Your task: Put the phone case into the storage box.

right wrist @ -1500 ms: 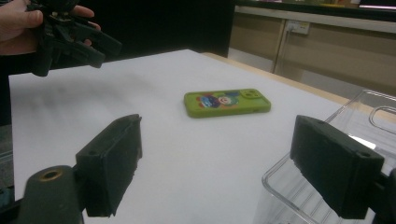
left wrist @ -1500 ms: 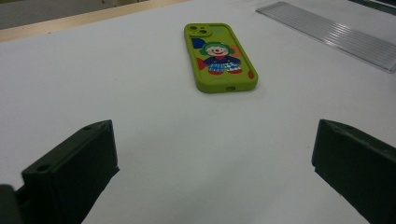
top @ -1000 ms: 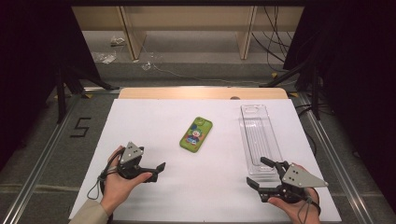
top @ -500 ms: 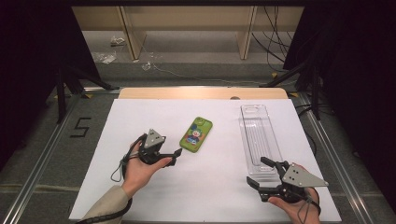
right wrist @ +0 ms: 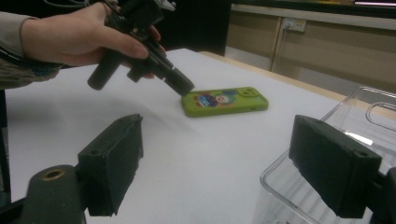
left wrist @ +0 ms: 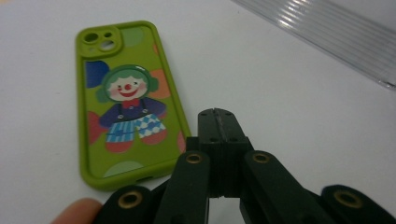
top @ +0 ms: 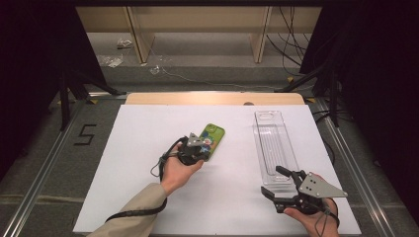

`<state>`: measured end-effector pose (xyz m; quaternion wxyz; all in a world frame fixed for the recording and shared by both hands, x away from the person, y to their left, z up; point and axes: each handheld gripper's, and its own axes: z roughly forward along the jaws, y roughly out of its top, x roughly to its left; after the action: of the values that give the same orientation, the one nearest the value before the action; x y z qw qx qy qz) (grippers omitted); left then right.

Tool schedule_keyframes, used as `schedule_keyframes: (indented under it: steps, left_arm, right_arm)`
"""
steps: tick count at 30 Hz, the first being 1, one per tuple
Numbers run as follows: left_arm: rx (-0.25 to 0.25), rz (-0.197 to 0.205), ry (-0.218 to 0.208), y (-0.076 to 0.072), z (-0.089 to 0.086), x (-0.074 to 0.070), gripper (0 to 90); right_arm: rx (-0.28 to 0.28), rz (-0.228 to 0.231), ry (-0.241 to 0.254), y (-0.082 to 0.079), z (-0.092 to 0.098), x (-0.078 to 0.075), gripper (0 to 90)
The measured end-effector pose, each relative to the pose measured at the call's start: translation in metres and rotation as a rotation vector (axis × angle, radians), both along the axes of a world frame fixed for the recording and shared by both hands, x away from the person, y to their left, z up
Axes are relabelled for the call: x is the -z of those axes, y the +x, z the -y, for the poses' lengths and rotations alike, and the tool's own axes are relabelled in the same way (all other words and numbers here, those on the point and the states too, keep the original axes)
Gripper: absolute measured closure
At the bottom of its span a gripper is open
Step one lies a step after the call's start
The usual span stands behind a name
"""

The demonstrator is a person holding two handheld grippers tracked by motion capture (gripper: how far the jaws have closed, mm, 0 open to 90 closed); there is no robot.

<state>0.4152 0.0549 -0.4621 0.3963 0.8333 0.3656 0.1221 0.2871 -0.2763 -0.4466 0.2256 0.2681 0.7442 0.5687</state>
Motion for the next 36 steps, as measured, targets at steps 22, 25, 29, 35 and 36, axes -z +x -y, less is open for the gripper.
schedule_keyframes:
  steps: [22,25,29,35,36]
  left_arm:
    - [0.002,-0.048,0.092,0.016,0.021,0.025,90.0]
    - [0.000,-0.045,0.099,0.016,0.021,0.025,90.0]
    - [-0.014,-0.049,0.105,0.017,0.018,0.024,90.0]
    - [-0.024,-0.051,0.114,0.017,0.012,0.024,90.0]
    - [-0.025,-0.051,0.113,0.017,0.012,0.024,90.0]
  right_arm:
    - [0.003,-0.003,0.007,0.001,0.001,0.001,18.6]
    - [0.003,-0.005,0.008,0.000,0.001,0.001,18.6]
    - [0.004,-0.007,0.007,0.000,0.001,0.001,18.6]
    - [0.003,-0.008,0.010,0.001,0.001,0.001,18.6]
    - [0.003,-0.009,0.008,0.000,0.001,0.001,18.7]
